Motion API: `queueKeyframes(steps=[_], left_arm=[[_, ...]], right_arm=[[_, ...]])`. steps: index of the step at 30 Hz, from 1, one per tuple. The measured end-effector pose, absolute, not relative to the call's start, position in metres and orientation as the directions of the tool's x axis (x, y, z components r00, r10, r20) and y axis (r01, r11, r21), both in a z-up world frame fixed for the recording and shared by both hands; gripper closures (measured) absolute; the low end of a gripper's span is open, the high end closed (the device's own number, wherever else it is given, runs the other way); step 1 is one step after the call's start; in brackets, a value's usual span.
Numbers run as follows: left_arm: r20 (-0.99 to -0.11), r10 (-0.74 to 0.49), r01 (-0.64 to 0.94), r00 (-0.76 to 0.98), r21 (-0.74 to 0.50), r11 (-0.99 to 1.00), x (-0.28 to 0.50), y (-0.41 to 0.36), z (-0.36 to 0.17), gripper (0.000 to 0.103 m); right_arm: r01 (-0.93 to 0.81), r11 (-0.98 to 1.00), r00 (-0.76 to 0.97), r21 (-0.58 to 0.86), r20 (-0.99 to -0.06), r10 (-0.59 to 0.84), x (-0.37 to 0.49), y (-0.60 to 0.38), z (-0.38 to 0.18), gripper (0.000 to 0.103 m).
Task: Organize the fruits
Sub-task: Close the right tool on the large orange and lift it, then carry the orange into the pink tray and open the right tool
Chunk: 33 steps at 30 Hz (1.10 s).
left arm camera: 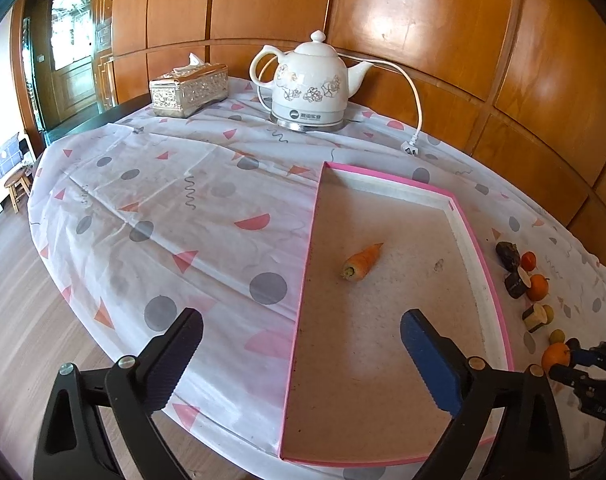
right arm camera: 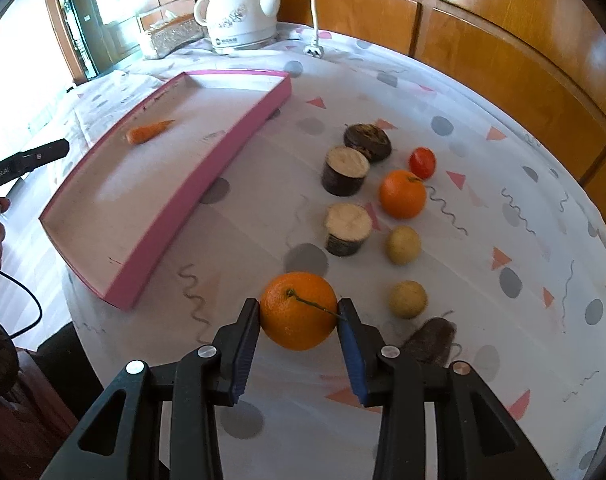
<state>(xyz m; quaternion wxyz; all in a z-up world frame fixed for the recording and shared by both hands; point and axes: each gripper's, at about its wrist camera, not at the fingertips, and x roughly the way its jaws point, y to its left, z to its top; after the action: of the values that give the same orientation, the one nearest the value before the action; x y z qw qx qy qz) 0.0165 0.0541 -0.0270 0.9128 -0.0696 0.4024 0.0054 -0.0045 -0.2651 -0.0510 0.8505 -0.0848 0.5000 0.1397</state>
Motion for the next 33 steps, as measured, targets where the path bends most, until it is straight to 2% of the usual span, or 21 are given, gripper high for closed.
queueKeyframes(steps=[9, 19, 23, 27, 30, 33], left_arm=[[-0.736, -0.024, -0.088, 0.677, -0.113, 0.990, 0.017, 0.058, -0.026, 0.000], [-0.690, 0.127, -0.194, 0.712, -0.020, 0.981, 0.019, 0.085, -0.007, 0.000], [-0.667, 0.160, -0.245, 0.728, -0.034, 0.969, 0.020, 0.103, 0.001, 0.000], [-0.616, 0.231, -0.279, 0.753, 0.019, 0.960, 0.019, 0.108, 0.009, 0.000], [-0.598, 0.167, -0.242, 0.784, -0.047, 0.969, 0.015, 0.114, 0.011, 0.000], [-0.594, 0.036, -0.175, 0.804, -0.180, 0.968, 0.012, 0.119, 0.009, 0.000]], right_arm=[[-0.325, 0.945, 0.508, 0.044, -0.835, 0.214, -0.003, -0.244, -0.037, 0.064], [-0.398, 0.910, 0.538, 0.113, -0.775, 0.331, 0.012, -0.196, -0.008, 0.064], [-0.430, 0.895, 0.527, 0.118, -0.773, 0.354, 0.021, -0.172, -0.009, 0.064], [-0.445, 0.888, 0.517, 0.112, -0.778, 0.357, 0.038, -0.145, -0.015, 0.064], [-0.442, 0.891, 0.518, 0.101, -0.783, 0.346, 0.052, -0.130, -0.020, 0.064], [-0.435, 0.896, 0.515, 0.092, -0.790, 0.331, 0.069, -0.115, -0.027, 0.064]])
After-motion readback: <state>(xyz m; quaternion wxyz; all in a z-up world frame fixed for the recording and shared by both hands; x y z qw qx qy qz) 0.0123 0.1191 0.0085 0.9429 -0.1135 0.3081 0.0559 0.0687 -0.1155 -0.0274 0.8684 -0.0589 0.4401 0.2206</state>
